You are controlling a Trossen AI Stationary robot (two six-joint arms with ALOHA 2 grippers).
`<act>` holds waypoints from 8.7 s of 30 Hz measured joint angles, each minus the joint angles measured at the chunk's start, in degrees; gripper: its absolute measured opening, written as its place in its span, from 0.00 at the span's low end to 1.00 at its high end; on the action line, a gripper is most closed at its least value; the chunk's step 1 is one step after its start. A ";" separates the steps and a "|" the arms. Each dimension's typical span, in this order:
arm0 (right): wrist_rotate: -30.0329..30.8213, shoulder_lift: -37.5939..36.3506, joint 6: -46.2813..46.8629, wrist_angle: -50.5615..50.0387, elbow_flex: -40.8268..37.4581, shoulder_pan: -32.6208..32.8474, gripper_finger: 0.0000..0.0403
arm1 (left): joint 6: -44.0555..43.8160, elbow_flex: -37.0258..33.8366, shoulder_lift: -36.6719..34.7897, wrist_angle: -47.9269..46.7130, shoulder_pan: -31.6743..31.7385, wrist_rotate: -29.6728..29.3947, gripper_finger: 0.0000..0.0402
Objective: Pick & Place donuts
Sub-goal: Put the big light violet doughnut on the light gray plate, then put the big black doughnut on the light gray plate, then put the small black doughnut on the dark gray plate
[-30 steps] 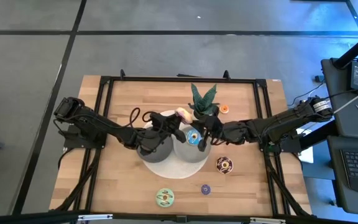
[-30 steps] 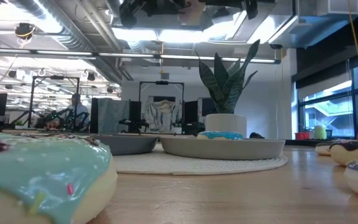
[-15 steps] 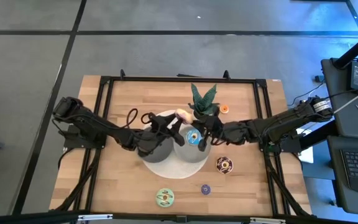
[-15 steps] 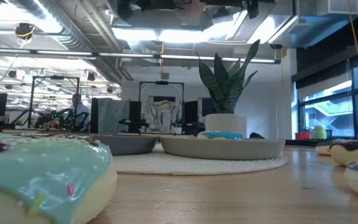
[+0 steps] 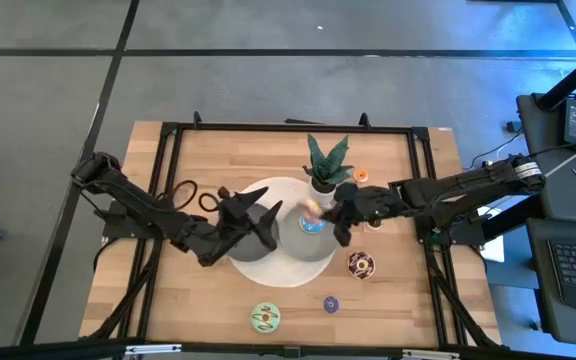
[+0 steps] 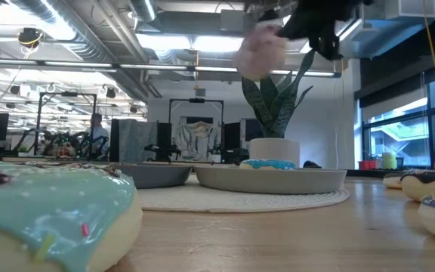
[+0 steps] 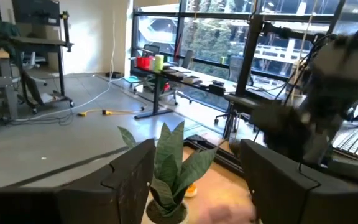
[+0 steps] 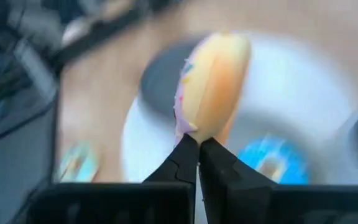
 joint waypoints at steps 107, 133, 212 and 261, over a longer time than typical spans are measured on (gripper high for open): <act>-11.70 12.88 21.56 -13.14 -14.71 12.73 0.51 | -5.64 -0.02 -0.55 -10.73 6.80 10.16 0.57; -4.61 10.15 4.53 -10.57 -3.21 5.11 0.21 | -5.66 -0.02 -0.55 -10.75 6.73 11.72 0.56; 2.43 -2.24 13.30 -45.89 -3.28 -2.46 0.50 | -13.03 -0.04 -1.03 -18.36 5.97 26.77 0.57; -1.77 -1.83 18.33 -22.27 -24.92 -9.91 0.18 | -14.49 -0.03 -0.98 -19.28 5.97 31.17 0.56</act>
